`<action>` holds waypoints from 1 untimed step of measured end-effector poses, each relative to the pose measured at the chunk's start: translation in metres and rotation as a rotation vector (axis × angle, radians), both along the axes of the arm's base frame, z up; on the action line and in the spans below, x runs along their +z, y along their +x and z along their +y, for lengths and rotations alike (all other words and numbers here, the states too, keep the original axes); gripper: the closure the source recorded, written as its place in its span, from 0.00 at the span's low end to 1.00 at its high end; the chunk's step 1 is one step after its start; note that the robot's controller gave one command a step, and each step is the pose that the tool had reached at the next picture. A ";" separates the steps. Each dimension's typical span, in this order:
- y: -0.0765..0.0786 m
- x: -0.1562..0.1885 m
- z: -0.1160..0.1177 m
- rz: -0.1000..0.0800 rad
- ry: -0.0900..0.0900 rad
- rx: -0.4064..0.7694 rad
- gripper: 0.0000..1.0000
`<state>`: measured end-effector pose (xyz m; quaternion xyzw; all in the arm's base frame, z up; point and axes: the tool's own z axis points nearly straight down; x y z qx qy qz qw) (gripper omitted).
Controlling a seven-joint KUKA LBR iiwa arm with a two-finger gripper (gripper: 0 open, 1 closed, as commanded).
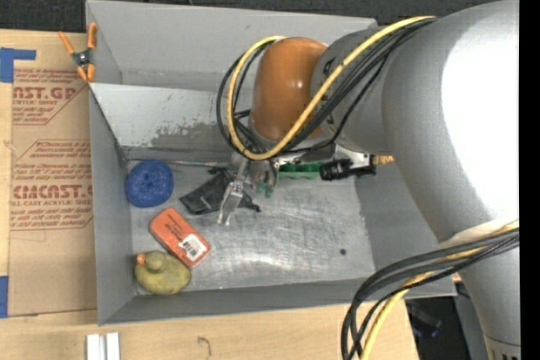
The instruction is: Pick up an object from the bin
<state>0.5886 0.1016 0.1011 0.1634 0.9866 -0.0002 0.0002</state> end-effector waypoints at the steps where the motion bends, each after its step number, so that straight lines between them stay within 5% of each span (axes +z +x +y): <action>1: -0.022 -0.026 0.009 -0.014 0.004 0.000 1.00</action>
Offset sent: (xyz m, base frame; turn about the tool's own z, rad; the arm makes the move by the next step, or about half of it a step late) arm 0.0000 0.0000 0.0000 0.0000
